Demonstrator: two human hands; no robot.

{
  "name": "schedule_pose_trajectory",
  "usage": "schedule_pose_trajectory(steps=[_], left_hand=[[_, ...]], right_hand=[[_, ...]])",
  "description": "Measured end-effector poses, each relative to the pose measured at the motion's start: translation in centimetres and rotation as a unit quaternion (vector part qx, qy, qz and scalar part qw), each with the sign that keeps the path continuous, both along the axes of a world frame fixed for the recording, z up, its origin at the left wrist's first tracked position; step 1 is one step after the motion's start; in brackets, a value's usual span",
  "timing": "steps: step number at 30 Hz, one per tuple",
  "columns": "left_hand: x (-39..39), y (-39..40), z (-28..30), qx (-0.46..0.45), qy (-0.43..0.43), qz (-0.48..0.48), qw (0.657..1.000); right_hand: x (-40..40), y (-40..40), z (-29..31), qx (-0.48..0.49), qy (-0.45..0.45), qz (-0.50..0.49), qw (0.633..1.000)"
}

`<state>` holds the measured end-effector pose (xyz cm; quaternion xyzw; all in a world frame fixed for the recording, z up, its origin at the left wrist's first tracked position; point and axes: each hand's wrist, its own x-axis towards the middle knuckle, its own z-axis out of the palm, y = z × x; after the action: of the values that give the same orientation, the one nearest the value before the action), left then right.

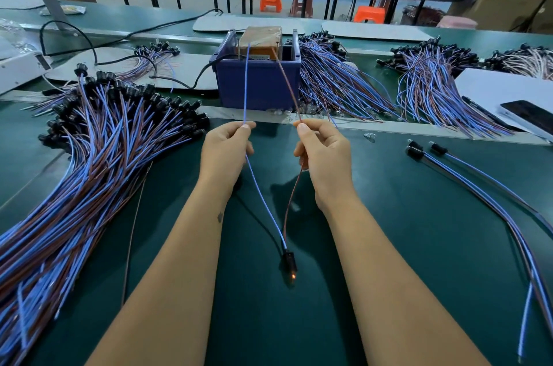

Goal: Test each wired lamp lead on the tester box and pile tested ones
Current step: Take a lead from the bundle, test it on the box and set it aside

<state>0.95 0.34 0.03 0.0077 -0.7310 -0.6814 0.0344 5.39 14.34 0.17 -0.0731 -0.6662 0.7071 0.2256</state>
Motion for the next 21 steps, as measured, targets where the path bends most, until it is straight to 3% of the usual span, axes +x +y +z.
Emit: schedule_pose_trajectory(steps=[4,8,12,17,21], left_hand=[[0.7,0.9,0.2,0.041,0.006,-0.103,0.994],[1.0,1.4,0.1,0.045,0.012,-0.147,0.988],[0.7,1.3,0.0,0.060,0.008,-0.119,0.991],[0.2,0.8,0.5,0.209,-0.021,-0.076,0.975],[0.1,0.6,0.4,0.254,-0.031,-0.062,0.965]], right_hand=[[0.2,-0.7,0.0,0.060,0.005,0.052,0.997],[0.4,-1.1,0.1,0.109,0.010,0.076,0.991],[0.4,-0.9,0.0,0.092,-0.003,0.091,0.992],[0.0,-0.3,-0.3,0.117,-0.045,0.106,0.986],[0.2,-0.8,-0.4,0.163,-0.037,0.175,0.970]])
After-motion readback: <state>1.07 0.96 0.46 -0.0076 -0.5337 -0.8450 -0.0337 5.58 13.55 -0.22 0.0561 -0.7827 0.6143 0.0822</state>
